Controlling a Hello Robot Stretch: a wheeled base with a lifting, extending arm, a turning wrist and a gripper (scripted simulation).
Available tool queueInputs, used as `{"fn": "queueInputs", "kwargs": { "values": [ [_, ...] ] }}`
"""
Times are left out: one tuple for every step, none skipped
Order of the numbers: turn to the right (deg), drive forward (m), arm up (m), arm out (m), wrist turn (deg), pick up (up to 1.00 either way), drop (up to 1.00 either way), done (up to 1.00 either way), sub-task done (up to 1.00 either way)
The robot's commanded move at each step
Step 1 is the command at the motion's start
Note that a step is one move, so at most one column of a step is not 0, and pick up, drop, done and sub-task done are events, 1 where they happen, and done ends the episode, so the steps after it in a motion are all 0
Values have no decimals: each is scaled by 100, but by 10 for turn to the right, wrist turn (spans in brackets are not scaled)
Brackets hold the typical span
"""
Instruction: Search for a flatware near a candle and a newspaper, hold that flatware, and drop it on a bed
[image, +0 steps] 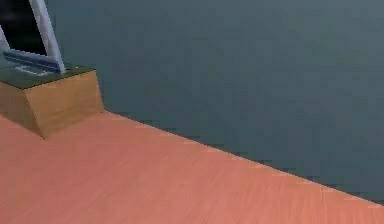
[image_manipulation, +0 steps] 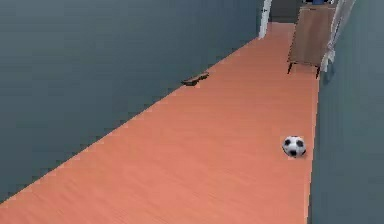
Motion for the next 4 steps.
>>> {"fn": "queueInputs", "kwargs": {
  "values": [
    [330, 0, 0, 0, 0, 0, 0, 0, 0],
    [0, 35, 0, 0, 0, 0, 0, 0, 0],
    [450, 0, 0, 0, 0, 0, 0, 0, 0],
    [300, 0, 0, 0, 0, 0, 0, 0, 0]
  ]
}}
